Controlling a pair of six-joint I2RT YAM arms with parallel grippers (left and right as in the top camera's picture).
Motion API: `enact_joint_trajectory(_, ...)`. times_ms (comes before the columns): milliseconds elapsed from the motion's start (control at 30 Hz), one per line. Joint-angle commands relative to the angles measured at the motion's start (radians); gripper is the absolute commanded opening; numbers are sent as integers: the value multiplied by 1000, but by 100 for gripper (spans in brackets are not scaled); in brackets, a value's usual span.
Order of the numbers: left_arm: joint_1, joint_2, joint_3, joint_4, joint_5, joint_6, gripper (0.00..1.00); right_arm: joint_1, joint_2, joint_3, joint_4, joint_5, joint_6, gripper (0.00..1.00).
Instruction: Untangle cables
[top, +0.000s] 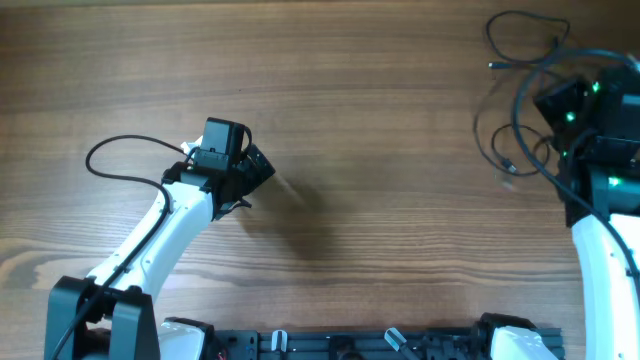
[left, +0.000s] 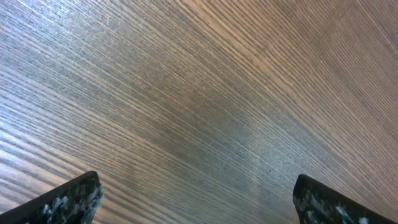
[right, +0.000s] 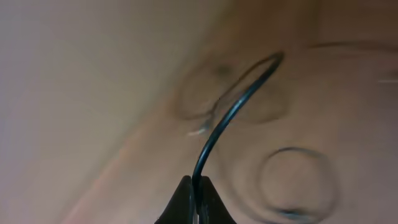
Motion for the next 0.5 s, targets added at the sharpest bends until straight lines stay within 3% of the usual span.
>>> enact_joint_trajectory(0,6,-7,-3,0,-12,12,100,-41,11,5,-168,322,24,4)
enact_joint_trajectory(67,6,-7,-3,0,-12,12,100,-51,39,3,-360,310,183,4)
enact_joint_trajectory(133,6,-7,-3,0,-12,12,100,-51,91,-11,-455,101,277,4)
enact_joint_trajectory(233,6,-7,-3,0,-12,12,100,-51,193,-47,-327,-188,329,4)
enact_joint_trajectory(300,6,-7,-3,0,-12,12,100,-51,264,-54,-206,-234,394,4)
enact_joint_trajectory(400,6,-7,-3,0,-12,12,100,-51,338,-61,-154,-231,768,4)
enact_joint_trajectory(467,6,-7,-3,0,-12,12,100,-51,350,-61,-103,-225,850,5)
